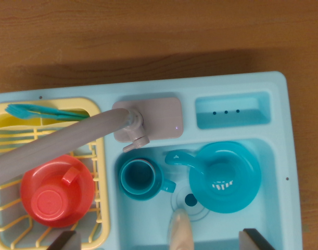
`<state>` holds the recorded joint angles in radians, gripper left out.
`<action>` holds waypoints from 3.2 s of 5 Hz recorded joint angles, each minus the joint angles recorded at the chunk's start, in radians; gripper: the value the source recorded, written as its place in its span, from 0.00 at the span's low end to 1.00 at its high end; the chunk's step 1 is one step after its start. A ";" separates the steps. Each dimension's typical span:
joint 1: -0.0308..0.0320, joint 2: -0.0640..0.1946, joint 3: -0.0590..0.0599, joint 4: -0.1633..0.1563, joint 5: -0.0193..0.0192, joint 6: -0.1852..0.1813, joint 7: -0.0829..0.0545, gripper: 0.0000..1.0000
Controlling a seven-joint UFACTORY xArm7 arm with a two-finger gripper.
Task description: Pick detergent from the sink
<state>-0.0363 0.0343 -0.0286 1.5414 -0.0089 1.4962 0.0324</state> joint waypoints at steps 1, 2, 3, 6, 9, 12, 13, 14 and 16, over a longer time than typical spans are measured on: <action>0.0000 0.000 0.000 0.000 0.0000 0.000 0.000 0.00; -0.0012 0.000 -0.002 -0.027 0.0025 -0.025 -0.006 0.00; -0.0012 0.000 -0.002 -0.027 0.0025 -0.025 -0.006 0.00; -0.0042 0.001 -0.006 -0.096 0.0087 -0.089 -0.020 0.00; -0.0060 0.001 -0.008 -0.135 0.0123 -0.126 -0.028 0.00; -0.0098 0.001 -0.013 -0.221 0.0201 -0.207 -0.046 0.00; -0.0098 0.001 -0.013 -0.221 0.0201 -0.207 -0.046 0.00; -0.0118 0.002 -0.016 -0.267 0.0243 -0.250 -0.056 0.00; -0.0139 0.002 -0.018 -0.314 0.0286 -0.294 -0.066 0.00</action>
<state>-0.0503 0.0361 -0.0470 1.2274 0.0197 1.2022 -0.0333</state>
